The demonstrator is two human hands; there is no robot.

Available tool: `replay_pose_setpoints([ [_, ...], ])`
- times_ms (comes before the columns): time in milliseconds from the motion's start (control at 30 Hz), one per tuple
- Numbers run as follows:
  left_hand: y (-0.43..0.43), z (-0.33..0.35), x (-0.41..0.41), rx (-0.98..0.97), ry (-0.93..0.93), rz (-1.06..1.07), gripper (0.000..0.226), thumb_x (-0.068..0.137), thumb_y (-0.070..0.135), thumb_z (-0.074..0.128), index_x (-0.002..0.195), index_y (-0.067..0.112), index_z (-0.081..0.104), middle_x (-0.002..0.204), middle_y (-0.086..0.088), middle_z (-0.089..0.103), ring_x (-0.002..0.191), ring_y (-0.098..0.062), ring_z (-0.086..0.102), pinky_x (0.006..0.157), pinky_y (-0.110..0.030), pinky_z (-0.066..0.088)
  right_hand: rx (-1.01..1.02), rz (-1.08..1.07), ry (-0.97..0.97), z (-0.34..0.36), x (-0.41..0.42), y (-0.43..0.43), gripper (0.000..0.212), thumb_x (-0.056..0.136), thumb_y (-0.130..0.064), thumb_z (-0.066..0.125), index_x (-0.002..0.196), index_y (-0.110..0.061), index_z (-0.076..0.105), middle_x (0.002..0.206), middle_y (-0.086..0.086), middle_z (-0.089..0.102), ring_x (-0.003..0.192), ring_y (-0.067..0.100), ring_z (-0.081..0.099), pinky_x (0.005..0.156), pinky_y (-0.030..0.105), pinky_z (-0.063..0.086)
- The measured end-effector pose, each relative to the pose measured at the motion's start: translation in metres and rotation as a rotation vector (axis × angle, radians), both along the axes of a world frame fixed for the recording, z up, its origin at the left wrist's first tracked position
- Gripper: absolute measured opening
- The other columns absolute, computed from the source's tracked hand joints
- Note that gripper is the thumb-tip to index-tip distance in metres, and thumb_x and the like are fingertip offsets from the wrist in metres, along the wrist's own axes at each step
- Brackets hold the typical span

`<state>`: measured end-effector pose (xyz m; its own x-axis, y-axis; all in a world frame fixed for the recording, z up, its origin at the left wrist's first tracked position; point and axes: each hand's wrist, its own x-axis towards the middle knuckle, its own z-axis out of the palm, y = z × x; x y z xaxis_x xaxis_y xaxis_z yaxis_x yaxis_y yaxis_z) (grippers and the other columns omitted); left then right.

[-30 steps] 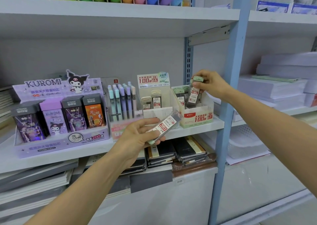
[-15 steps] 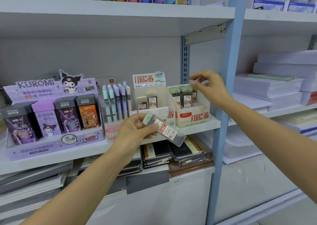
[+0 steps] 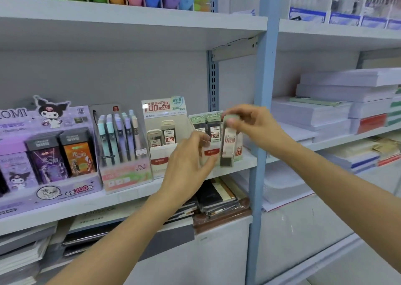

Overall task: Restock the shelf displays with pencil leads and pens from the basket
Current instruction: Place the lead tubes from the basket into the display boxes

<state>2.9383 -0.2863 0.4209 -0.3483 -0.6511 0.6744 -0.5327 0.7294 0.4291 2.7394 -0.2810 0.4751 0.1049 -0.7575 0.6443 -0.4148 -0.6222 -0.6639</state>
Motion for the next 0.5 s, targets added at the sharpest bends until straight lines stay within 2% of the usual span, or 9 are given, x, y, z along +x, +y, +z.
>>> replay_pose_setpoints([
  [67, -0.007, -0.005, -0.002, -0.234, -0.251, 0.083, 0.049, 0.091, 0.035, 0.062, 0.135, 0.022, 0.044, 0.138, 0.004, 0.050, 0.132, -0.014, 0.036, 0.110, -0.034, 0.029, -0.102, -0.103, -0.131, 0.013, -0.016, -0.006, 0.019, 0.091, -0.002, 0.062, 0.095, -0.019, 0.068, 0.095, 0.002, 0.069, 0.086, 0.016, 0.065, 0.081, 0.038, 0.056],
  [167, -0.017, -0.013, -0.005, -0.280, -0.513, 0.166, 0.070, 0.091, 0.041, 0.058, 0.150, 0.021, 0.024, 0.155, 0.002, 0.029, 0.146, -0.019, 0.012, 0.120, -0.040, 0.004, -0.207, -0.273, -0.111, 0.026, -0.029, -0.018, 0.015, 0.091, -0.004, 0.061, 0.097, -0.014, 0.069, 0.093, -0.004, 0.068, 0.088, 0.015, 0.067, 0.084, 0.039, 0.057],
  [267, -0.023, -0.018, -0.005, -0.321, -0.573, 0.215, 0.075, 0.090, 0.039, 0.057, 0.152, 0.020, 0.019, 0.153, 0.001, 0.030, 0.146, -0.020, 0.016, 0.120, -0.041, 0.006, -0.179, -0.311, -0.071, 0.023, -0.024, -0.033, 0.014, 0.091, -0.006, 0.062, 0.098, -0.014, 0.070, 0.094, 0.000, 0.069, 0.091, 0.021, 0.066, 0.087, 0.042, 0.055],
  [500, -0.025, -0.017, 0.001, -0.339, -0.568, 0.204, 0.074, 0.088, 0.033, 0.060, 0.151, 0.022, 0.024, 0.152, 0.002, 0.033, 0.145, -0.020, 0.019, 0.121, -0.040, 0.010, -0.044, -0.331, 0.171, 0.008, -0.010, -0.059, 0.014, 0.093, -0.011, 0.062, 0.103, -0.013, 0.071, 0.097, -0.001, 0.070, 0.089, 0.012, 0.061, 0.089, 0.035, 0.052],
])
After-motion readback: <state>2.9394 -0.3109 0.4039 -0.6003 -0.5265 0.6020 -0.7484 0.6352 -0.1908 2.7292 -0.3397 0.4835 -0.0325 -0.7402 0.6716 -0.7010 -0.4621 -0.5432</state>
